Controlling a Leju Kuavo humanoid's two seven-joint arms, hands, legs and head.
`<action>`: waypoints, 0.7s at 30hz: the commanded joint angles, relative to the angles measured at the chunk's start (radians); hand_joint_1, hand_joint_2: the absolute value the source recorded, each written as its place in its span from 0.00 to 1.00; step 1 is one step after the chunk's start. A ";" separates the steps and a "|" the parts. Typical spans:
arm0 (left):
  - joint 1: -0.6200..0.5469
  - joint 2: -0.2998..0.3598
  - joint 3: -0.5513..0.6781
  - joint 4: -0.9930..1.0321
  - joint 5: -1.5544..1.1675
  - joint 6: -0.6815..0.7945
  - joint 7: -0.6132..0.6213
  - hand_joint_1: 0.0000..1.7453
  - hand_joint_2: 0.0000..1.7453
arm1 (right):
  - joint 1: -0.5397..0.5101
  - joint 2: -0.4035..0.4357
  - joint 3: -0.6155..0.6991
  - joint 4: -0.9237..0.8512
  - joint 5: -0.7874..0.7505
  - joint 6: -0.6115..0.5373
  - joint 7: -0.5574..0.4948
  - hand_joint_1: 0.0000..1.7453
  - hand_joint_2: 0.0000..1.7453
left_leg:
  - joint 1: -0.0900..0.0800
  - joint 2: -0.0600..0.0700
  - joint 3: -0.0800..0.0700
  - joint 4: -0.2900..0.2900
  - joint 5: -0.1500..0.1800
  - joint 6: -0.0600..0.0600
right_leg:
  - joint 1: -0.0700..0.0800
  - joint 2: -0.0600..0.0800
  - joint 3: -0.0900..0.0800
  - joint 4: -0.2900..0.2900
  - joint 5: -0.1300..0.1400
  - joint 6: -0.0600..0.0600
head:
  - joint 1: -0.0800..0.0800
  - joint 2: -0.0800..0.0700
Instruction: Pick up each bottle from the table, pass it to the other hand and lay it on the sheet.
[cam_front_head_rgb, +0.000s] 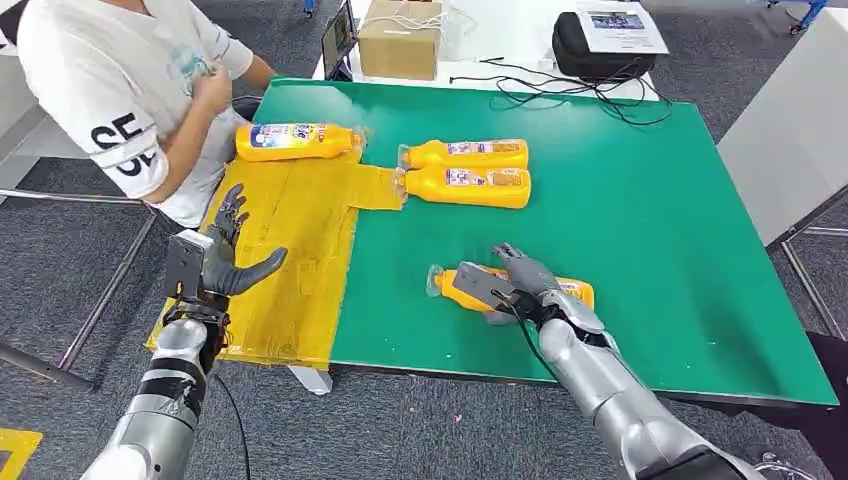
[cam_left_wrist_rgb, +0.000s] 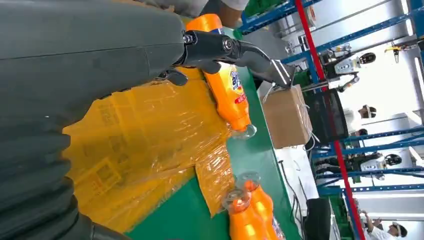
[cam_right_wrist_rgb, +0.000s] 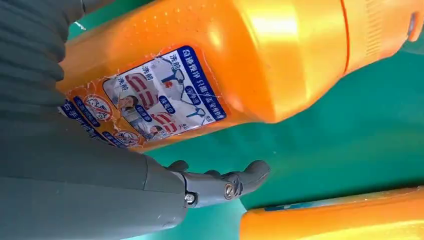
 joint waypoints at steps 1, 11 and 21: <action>-0.040 0.001 0.009 0.068 0.004 0.001 -0.001 0.00 1.00 | -0.024 -0.020 0.041 0.028 -0.009 -0.003 0.003 0.00 1.00 | 0.001 -0.001 0.004 0.000 -0.002 -0.001 | 0.001 -0.001 0.004 0.000 -0.002 -0.001 | 0.000 0.000; -0.029 0.010 0.031 0.061 0.020 -0.015 -0.003 0.00 1.00 | 0.017 -0.143 0.101 -0.065 0.033 0.073 0.041 0.00 1.00 | 0.001 -0.002 0.004 0.000 -0.002 -0.001 | 0.001 -0.002 0.005 0.000 -0.002 -0.001 | 0.000 0.000; -0.026 0.010 0.035 0.072 0.025 -0.022 -0.006 0.00 1.00 | 0.029 -0.175 0.119 -0.068 0.040 0.088 0.040 0.00 1.00 | 0.001 -0.002 0.005 -0.001 -0.002 -0.001 | 0.001 -0.001 0.006 -0.001 -0.002 -0.001 | 0.000 0.000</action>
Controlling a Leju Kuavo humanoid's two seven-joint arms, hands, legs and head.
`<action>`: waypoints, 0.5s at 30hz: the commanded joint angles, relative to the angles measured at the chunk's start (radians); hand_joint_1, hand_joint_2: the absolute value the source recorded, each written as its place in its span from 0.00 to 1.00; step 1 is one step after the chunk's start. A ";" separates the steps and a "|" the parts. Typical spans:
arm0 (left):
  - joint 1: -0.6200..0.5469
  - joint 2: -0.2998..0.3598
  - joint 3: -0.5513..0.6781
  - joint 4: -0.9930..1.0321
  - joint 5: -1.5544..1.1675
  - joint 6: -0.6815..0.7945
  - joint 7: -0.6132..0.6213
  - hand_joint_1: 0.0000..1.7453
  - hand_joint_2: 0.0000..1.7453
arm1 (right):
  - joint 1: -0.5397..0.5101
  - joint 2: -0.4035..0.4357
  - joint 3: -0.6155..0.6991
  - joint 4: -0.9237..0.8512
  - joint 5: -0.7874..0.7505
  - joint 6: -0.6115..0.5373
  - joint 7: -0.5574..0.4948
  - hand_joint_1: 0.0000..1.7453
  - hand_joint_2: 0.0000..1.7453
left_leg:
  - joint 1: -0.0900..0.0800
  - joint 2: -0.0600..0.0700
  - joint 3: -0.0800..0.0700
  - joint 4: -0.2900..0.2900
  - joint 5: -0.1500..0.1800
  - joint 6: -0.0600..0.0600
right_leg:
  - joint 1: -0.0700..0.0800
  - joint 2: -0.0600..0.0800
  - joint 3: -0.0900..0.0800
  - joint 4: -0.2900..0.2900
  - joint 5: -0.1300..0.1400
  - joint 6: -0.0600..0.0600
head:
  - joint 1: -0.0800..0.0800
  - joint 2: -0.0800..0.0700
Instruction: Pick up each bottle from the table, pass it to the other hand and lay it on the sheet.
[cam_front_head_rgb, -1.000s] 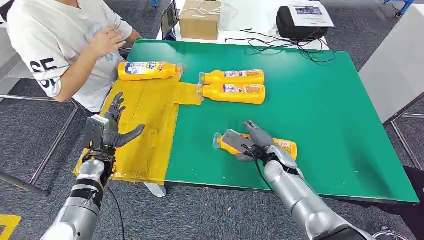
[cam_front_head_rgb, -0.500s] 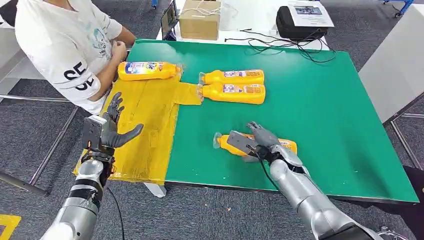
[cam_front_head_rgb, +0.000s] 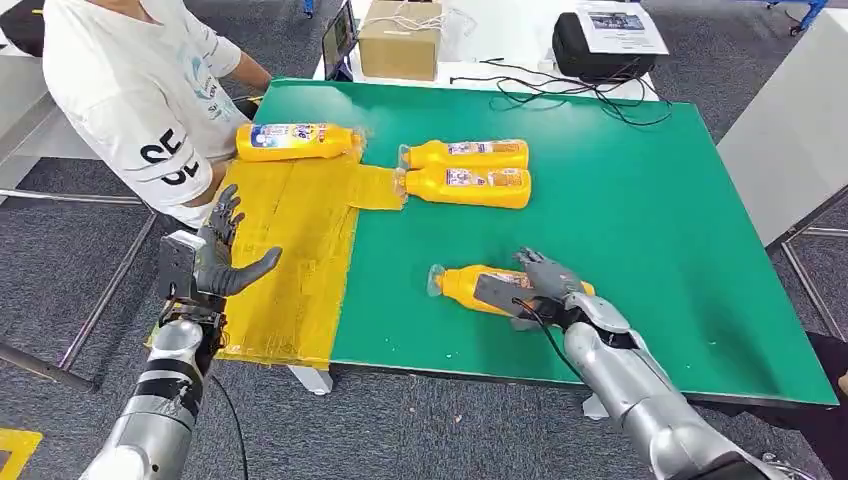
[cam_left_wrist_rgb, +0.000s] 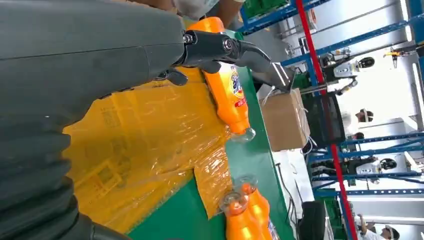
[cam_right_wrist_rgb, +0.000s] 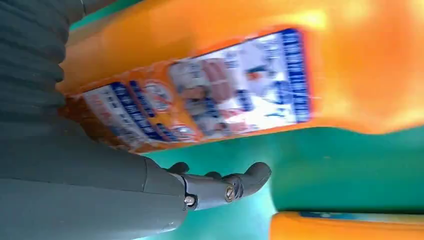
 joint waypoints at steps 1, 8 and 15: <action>-0.029 0.005 0.018 0.068 0.002 -0.005 0.000 0.00 1.00 | 0.011 -0.048 0.061 0.005 0.001 0.010 0.005 0.00 1.00 | 0.001 -0.001 0.004 -0.001 -0.001 -0.001 | 0.001 -0.001 0.004 0.000 -0.002 -0.001 | 0.000 0.000; -0.027 0.010 0.024 0.073 0.013 -0.018 -0.011 0.00 1.00 | -0.018 -0.086 0.097 0.012 -0.028 0.089 -0.008 1.00 1.00 | 0.000 -0.001 0.004 -0.001 -0.001 -0.001 | 0.000 -0.001 0.004 0.000 -0.001 -0.001 | 0.000 0.000; -0.046 0.011 0.009 0.110 0.016 -0.021 -0.017 0.00 1.00 | -0.068 -0.078 0.121 0.075 -0.139 0.152 -0.077 1.00 1.00 | 0.001 -0.001 0.007 0.000 -0.002 -0.001 | 0.001 -0.001 0.007 0.000 -0.003 -0.002 | 0.000 0.000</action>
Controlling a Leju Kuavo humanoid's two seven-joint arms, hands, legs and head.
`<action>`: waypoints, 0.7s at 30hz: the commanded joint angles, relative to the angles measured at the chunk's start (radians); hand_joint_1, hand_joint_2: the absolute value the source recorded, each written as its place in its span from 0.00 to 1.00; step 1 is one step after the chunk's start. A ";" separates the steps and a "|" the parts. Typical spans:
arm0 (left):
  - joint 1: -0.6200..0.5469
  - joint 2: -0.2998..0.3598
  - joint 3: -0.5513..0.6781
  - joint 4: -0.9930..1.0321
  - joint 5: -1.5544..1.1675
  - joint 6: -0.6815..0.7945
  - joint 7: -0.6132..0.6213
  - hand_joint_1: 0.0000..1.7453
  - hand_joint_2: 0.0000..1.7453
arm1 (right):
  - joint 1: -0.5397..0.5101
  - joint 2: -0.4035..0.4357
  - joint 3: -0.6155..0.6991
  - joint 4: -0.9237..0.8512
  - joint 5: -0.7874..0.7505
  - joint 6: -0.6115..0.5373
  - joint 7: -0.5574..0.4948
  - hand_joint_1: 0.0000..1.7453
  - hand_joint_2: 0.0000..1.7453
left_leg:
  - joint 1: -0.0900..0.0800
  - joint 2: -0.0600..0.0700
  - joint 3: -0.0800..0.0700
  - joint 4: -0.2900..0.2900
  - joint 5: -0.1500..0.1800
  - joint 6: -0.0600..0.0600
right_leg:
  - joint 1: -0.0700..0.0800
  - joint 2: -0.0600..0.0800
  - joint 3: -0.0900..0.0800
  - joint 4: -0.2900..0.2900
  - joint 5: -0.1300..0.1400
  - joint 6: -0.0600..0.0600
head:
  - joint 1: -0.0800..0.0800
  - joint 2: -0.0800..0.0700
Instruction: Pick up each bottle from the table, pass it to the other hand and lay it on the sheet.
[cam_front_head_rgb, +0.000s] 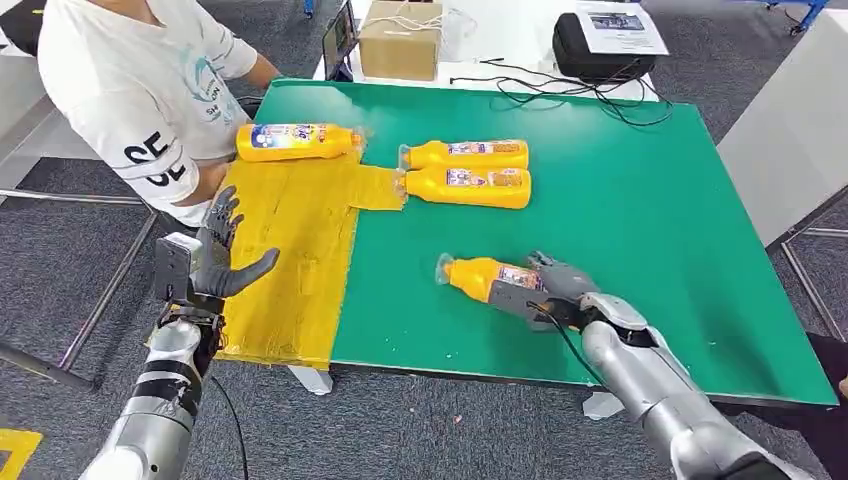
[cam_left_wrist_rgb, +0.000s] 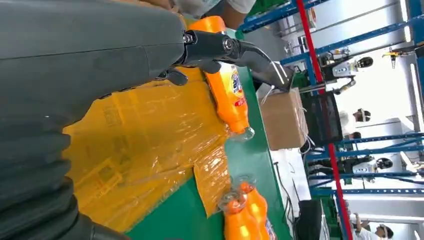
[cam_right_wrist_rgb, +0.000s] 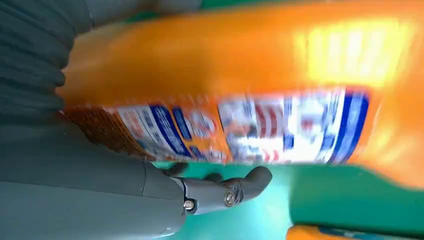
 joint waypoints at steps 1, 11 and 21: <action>-0.049 0.008 -0.002 0.101 0.003 -0.004 -0.005 0.00 1.00 | -0.054 -0.012 0.072 0.098 -0.086 0.057 -0.049 1.00 1.00 | 0.001 0.000 0.005 0.000 -0.002 -0.001 | 0.001 0.000 0.005 0.000 -0.002 -0.001 | 0.000 0.000; -0.055 0.010 -0.010 0.105 0.000 -0.001 -0.005 0.00 1.00 | -0.057 -0.002 0.069 0.112 -0.116 0.056 -0.054 1.00 1.00 | 0.001 0.000 0.007 0.000 -0.003 -0.001 | 0.001 0.000 0.006 0.001 -0.003 -0.002 | 0.000 0.000; -0.087 -0.033 -0.131 0.099 -0.058 0.071 0.080 0.00 1.00 | -0.064 0.191 -0.080 0.185 -0.313 -0.160 -0.073 1.00 1.00 | 0.001 0.002 0.005 0.000 -0.002 -0.002 | 0.001 0.002 0.005 0.000 -0.001 -0.002 | 0.000 0.000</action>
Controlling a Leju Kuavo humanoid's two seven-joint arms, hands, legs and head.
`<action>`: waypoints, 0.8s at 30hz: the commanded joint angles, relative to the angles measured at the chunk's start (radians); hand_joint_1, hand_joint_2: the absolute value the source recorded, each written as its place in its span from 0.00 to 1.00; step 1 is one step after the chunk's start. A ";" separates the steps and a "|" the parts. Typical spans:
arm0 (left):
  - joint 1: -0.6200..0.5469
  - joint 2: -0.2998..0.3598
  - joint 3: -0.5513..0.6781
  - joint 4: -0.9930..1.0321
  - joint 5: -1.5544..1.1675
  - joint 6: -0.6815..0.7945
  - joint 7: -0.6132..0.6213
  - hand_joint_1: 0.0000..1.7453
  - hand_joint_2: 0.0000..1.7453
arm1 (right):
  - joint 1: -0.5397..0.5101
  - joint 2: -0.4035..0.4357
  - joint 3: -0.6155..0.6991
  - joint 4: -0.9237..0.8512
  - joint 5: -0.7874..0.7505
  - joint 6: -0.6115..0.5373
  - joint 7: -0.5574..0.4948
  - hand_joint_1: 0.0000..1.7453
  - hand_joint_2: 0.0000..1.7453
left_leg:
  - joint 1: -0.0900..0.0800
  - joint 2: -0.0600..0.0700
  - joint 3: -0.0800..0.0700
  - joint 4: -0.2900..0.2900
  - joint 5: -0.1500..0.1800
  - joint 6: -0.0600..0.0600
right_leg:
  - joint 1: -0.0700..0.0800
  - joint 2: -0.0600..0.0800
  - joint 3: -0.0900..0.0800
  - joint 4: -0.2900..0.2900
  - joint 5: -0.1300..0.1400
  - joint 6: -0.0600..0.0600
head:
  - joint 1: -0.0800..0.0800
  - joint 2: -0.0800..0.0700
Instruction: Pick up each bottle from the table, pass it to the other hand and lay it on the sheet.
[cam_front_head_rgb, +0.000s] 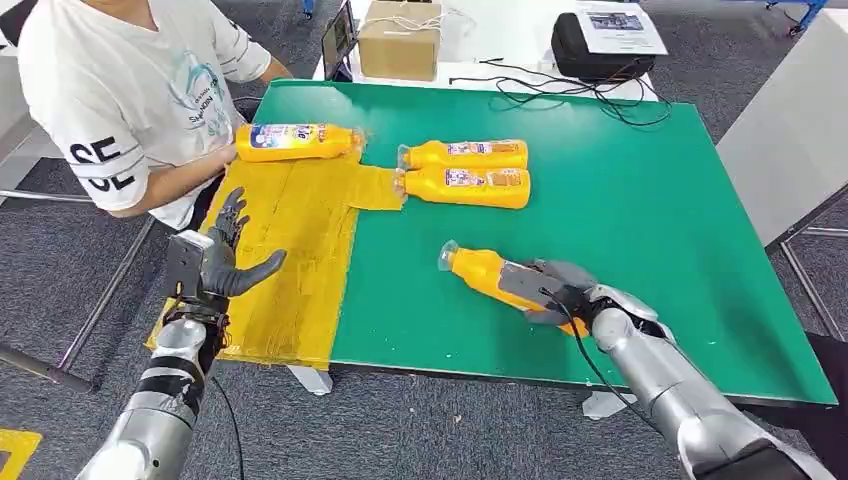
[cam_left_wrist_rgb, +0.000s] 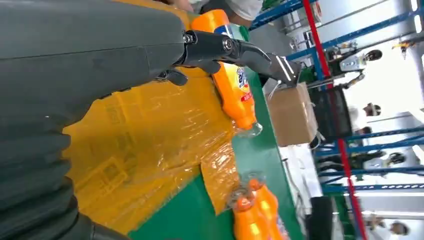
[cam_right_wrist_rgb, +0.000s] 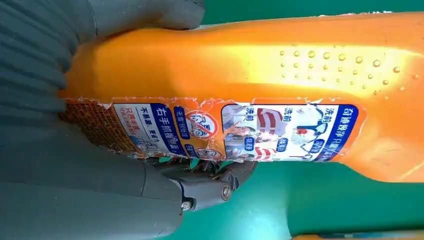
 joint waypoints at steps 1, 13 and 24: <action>-0.054 -0.040 -0.102 0.049 -0.013 0.037 0.075 0.00 1.00 | 0.002 0.210 -0.111 0.098 -0.080 -0.243 -0.011 1.00 1.00 | 0.001 0.002 0.004 -0.001 -0.002 -0.001 | 0.001 0.002 0.004 -0.001 -0.001 -0.002 | 0.000 0.000; -0.047 -0.072 -0.117 0.044 0.024 0.011 0.110 0.00 1.00 | 0.045 0.292 -0.173 0.001 -0.067 -0.356 -0.047 1.00 1.00 | 0.000 0.001 0.003 0.000 -0.002 -0.001 | 0.000 0.001 0.002 0.001 -0.002 -0.001 | 0.000 0.000; -0.069 -0.133 -0.175 0.071 0.069 -0.046 0.146 0.00 1.00 | 0.053 0.387 -0.193 -0.106 -0.049 -0.436 -0.081 1.00 1.00 | 0.000 0.000 0.002 0.000 -0.002 -0.001 | 0.000 0.000 0.001 0.001 -0.002 -0.001 | 0.000 0.000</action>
